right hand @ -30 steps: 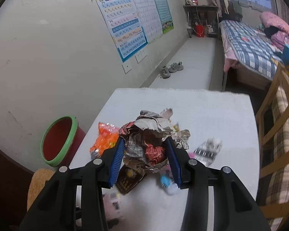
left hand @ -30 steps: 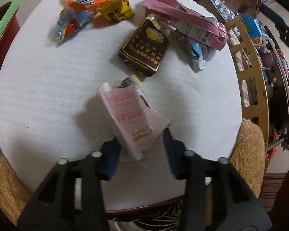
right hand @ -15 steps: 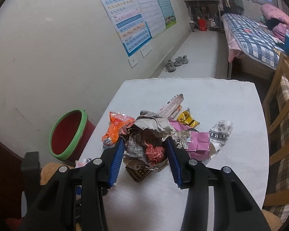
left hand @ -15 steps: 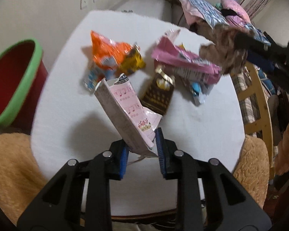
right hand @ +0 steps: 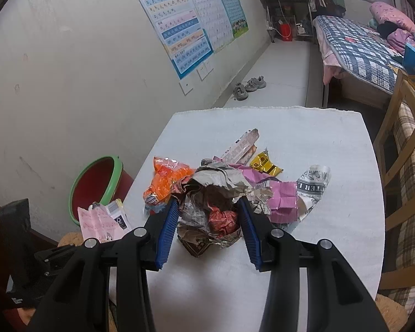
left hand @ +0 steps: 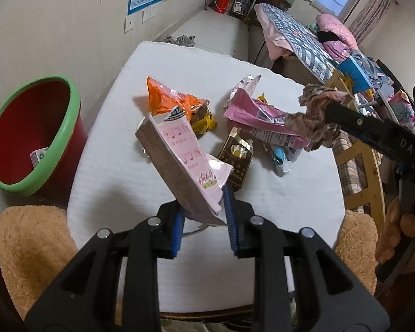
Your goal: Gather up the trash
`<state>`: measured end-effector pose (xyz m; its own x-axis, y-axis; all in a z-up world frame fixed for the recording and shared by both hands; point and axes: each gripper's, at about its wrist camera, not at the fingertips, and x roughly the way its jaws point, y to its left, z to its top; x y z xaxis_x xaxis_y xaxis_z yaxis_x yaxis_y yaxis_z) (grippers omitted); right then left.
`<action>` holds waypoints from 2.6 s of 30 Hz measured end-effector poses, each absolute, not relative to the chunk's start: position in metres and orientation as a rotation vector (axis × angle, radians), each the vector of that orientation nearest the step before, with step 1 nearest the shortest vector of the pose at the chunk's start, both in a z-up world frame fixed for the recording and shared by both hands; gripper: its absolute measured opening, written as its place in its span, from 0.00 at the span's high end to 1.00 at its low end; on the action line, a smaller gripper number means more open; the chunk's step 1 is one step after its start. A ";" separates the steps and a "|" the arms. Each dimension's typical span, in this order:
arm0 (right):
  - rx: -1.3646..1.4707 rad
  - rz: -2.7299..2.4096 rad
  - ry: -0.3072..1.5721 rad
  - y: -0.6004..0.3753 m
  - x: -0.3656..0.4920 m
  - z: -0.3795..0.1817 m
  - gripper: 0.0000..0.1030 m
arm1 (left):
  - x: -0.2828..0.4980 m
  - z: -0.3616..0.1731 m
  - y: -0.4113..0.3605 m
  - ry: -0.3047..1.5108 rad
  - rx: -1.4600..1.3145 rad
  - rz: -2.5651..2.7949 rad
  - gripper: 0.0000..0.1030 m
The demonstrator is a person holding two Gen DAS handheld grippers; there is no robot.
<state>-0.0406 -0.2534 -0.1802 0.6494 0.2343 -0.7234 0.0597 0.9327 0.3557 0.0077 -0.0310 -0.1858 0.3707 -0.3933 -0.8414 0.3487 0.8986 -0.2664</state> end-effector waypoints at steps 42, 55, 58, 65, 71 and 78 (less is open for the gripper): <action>0.366 0.129 0.911 -0.234 -0.037 -0.190 0.57 | 0.016 -0.204 0.007 1.114 -0.070 -0.384 0.75; 0.339 0.152 0.920 -0.219 -0.032 -0.188 0.57 | 0.019 -0.206 0.023 1.112 -0.107 -0.354 0.75; 0.329 0.165 0.921 -0.212 -0.029 -0.187 0.57 | 0.022 -0.203 0.030 1.102 -0.116 -0.344 0.75; 0.290 0.207 0.917 -0.188 -0.023 -0.180 0.57 | 0.028 -0.190 0.050 1.051 -0.138 -0.304 0.75; 0.241 0.240 0.920 -0.163 -0.014 -0.177 0.57 | 0.031 -0.182 0.076 1.019 -0.154 -0.259 0.75; 0.191 0.272 0.918 -0.138 -0.005 -0.173 0.57 | 0.040 -0.175 0.109 0.984 -0.158 -0.208 0.75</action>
